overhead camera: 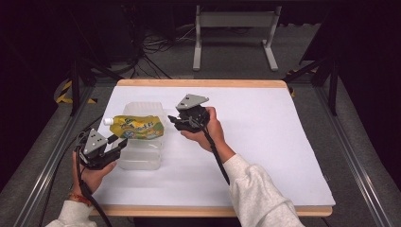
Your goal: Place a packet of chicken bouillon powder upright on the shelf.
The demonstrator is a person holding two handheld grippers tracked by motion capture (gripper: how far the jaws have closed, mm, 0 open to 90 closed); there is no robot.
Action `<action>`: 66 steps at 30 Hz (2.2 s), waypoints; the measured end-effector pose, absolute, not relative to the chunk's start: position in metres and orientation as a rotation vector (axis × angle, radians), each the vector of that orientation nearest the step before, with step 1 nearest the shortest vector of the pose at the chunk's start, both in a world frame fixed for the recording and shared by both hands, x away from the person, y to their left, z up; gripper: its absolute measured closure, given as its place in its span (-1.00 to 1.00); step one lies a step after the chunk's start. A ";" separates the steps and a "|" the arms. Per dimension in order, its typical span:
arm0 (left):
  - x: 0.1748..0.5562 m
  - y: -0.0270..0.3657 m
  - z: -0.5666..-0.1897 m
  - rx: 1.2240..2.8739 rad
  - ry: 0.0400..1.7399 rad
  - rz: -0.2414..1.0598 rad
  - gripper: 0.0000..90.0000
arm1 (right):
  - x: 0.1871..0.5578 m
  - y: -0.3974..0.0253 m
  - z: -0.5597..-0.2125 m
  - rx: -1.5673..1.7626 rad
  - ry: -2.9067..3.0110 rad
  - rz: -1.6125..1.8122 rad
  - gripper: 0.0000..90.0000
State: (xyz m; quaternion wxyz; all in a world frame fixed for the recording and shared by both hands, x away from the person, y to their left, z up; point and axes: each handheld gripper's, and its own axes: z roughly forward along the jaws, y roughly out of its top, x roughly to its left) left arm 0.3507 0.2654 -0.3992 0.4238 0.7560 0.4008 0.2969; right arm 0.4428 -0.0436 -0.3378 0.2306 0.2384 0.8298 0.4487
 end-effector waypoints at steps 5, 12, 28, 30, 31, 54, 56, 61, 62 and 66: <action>0.347 0.266 -0.399 1.883 0.996 0.730 0.25 | 0.441 -0.050 -0.337 0.652 2.284 1.216 0.26; 0.343 0.262 -0.396 1.871 0.987 0.739 0.17 | 0.438 -0.066 -0.332 0.653 2.292 1.182 0.25; 0.324 0.248 -0.401 1.894 1.018 0.709 -0.25 | 0.426 -0.101 -0.334 0.642 2.304 1.071 0.15; 0.322 0.250 -0.401 1.879 1.007 0.690 -0.23 | 0.424 -0.103 -0.334 0.638 2.306 1.067 0.15; 0.320 0.250 -0.400 1.872 1.015 0.686 -0.27 | 0.423 -0.106 -0.334 0.636 2.304 1.059 0.14; 0.302 0.219 -0.396 1.950 0.844 0.671 -0.56 | 0.401 -0.157 -0.339 0.641 2.323 0.985 0.00; 0.301 0.215 -0.395 1.959 0.827 0.667 -0.56 | 0.398 -0.163 -0.339 0.642 2.320 0.980 0.00; 0.299 0.204 -0.393 1.995 0.785 0.677 -0.58 | 0.390 -0.177 -0.340 0.650 2.318 0.973 -0.02; 0.299 0.202 -0.393 1.998 0.778 0.676 -0.59 | 0.389 -0.179 -0.340 0.650 2.318 0.970 -0.02; 0.298 0.194 -0.394 2.017 0.754 0.670 -0.60 | 0.383 -0.189 -0.342 0.635 2.327 0.969 -0.02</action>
